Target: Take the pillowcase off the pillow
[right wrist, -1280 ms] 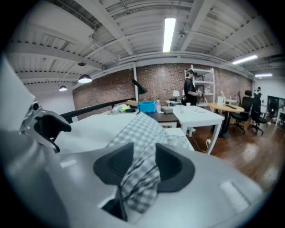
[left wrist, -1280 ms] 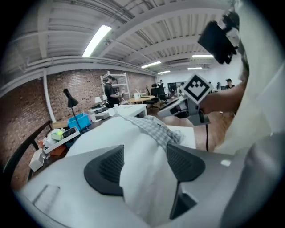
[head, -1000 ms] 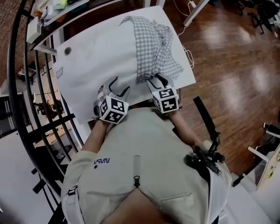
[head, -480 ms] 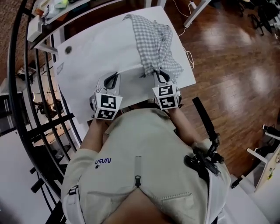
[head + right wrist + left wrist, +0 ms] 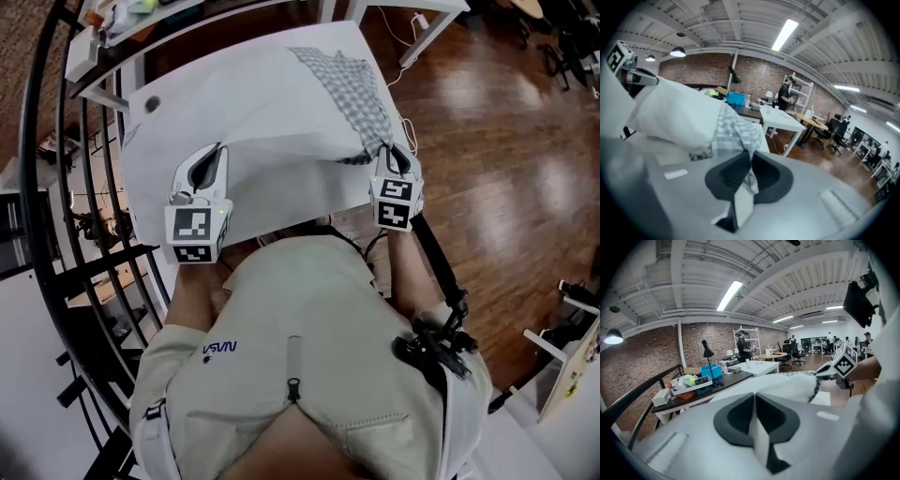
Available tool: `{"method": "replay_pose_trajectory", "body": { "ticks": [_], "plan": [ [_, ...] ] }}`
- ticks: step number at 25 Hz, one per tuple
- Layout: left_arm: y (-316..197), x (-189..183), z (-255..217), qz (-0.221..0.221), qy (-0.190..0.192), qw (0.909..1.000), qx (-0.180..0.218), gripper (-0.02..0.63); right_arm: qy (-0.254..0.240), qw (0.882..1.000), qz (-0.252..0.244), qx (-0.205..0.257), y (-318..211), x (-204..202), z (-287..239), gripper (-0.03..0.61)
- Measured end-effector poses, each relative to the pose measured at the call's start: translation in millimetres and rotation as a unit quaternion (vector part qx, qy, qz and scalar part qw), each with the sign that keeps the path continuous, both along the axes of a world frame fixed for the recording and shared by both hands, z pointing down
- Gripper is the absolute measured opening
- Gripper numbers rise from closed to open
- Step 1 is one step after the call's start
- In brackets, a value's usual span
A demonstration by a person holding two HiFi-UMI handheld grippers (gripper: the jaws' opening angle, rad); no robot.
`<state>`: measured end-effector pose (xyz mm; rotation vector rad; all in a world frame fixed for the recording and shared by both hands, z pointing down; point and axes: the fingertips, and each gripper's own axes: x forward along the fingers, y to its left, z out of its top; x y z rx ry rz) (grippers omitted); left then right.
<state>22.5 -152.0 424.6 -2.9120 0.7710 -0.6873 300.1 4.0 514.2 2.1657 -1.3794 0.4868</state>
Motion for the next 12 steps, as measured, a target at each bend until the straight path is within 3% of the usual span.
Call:
{"method": "replay_pose_trajectory", "body": {
  "ticks": [4, 10, 12],
  "plan": [
    [3.2, -18.6, 15.2, -0.001, -0.013, 0.9997, -0.019, 0.011, -0.024, 0.999, 0.029, -0.036, 29.9, 31.8, 37.7, 0.021],
    [50.4, -24.1, 88.5, 0.044, -0.077, 0.9891, -0.117, 0.014, -0.112, 0.987, 0.003, -0.119, 51.1, 1.3, 114.4, 0.031],
    [68.1, -23.1, 92.4, 0.075, -0.095, 0.9832, -0.136, 0.034, -0.131, 0.984, -0.002, -0.121, 58.2, -3.9, 118.0, 0.086]
  ]
}}
